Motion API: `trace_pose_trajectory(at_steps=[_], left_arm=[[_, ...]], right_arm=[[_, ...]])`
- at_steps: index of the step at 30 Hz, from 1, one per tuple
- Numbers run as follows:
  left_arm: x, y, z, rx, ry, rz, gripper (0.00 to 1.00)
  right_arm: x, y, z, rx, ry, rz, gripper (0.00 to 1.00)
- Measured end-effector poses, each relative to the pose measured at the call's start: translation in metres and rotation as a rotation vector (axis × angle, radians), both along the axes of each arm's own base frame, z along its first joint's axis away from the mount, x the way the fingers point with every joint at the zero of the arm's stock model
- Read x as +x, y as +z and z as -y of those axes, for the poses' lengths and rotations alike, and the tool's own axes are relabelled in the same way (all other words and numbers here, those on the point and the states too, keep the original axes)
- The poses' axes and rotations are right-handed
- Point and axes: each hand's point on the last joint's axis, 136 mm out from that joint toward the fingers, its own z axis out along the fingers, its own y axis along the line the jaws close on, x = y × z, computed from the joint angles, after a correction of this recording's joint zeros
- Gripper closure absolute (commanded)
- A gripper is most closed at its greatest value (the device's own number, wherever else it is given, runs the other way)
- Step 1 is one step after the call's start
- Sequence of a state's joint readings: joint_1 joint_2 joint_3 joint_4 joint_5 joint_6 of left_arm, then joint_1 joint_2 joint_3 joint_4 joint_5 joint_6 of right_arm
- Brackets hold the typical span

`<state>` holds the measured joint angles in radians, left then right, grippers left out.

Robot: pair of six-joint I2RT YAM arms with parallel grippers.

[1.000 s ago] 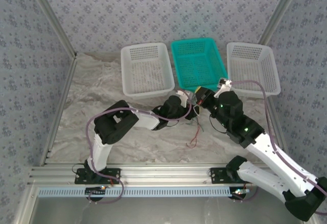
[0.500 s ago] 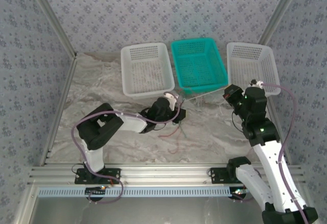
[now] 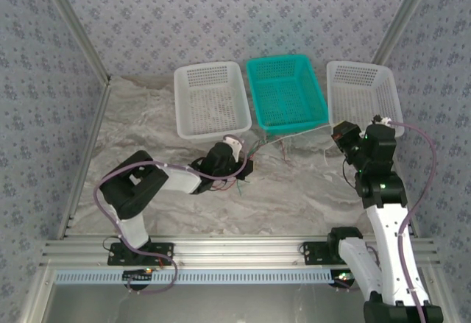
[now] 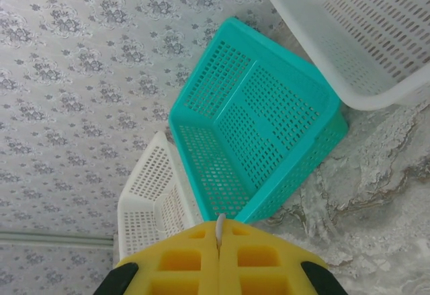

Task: Untangle the cables
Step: Untie the cable from multiple cables, then place the cable in the container.

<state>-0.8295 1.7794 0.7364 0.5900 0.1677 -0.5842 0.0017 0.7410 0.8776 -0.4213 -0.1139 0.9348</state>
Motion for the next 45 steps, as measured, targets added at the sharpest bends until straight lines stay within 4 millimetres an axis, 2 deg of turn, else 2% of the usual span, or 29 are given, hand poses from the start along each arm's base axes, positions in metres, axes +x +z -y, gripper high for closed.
trace_pose_trajectory(at_steps=[4,8,12,14,18,21,23,26,28,31,34,36,39,42,45], left_arm=[[0.004,-0.01,-0.026,0.031,0.046,-0.029,1.0],[0.006,-0.021,-0.065,0.081,0.116,-0.065,1.0],[0.002,-0.018,-0.082,0.106,0.135,-0.063,1.0],[-0.001,-0.012,-0.084,0.107,0.128,-0.053,1.0],[-0.004,-0.005,-0.087,0.124,0.11,-0.031,0.98],[-0.009,-0.006,-0.093,0.163,0.095,-0.025,0.89],[-0.012,-0.007,-0.096,0.186,0.084,-0.025,0.82],[-0.014,-0.007,-0.097,0.198,0.074,-0.021,0.5],[-0.016,-0.006,-0.099,0.195,0.076,-0.02,0.38],[-0.02,0.0,-0.102,0.181,0.081,-0.013,0.31],[-0.025,0.027,-0.108,0.141,0.092,0.032,0.26],[-0.027,0.058,-0.114,0.101,0.112,0.093,0.21],[-0.035,0.112,-0.133,0.033,0.168,0.209,0.15],[-0.049,0.158,-0.162,-0.025,0.25,0.312,0.09],[-0.064,0.182,-0.194,-0.046,0.336,0.371,0.05]], right_arm=[[-0.002,-0.004,0.011,-0.015,-0.029,-0.029,1.0],[-0.012,0.011,0.036,-0.039,-0.115,-0.006,1.0],[-0.021,0.022,0.054,-0.048,-0.182,0.03,1.0],[-0.021,0.025,0.054,-0.042,-0.176,0.042,1.0],[-0.011,0.037,0.035,-0.018,-0.067,0.099,1.0],[-0.002,0.053,0.013,-0.028,0.05,0.145,1.0],[0.006,0.075,-0.01,-0.046,0.151,0.193,1.0],[0.018,0.118,-0.055,-0.086,0.33,0.283,1.0],[0.025,0.153,-0.094,-0.117,0.464,0.36,1.0],[0.035,0.191,-0.144,-0.163,0.616,0.457,1.0],[0.055,0.207,-0.182,-0.202,0.711,0.518,1.0],[0.076,0.205,-0.203,-0.229,0.751,0.531,1.0],[0.113,0.183,-0.234,-0.261,0.803,0.515,1.0],[0.154,0.147,-0.266,-0.276,0.858,0.471,1.0],[0.19,0.098,-0.296,-0.281,0.908,0.403,1.0]])
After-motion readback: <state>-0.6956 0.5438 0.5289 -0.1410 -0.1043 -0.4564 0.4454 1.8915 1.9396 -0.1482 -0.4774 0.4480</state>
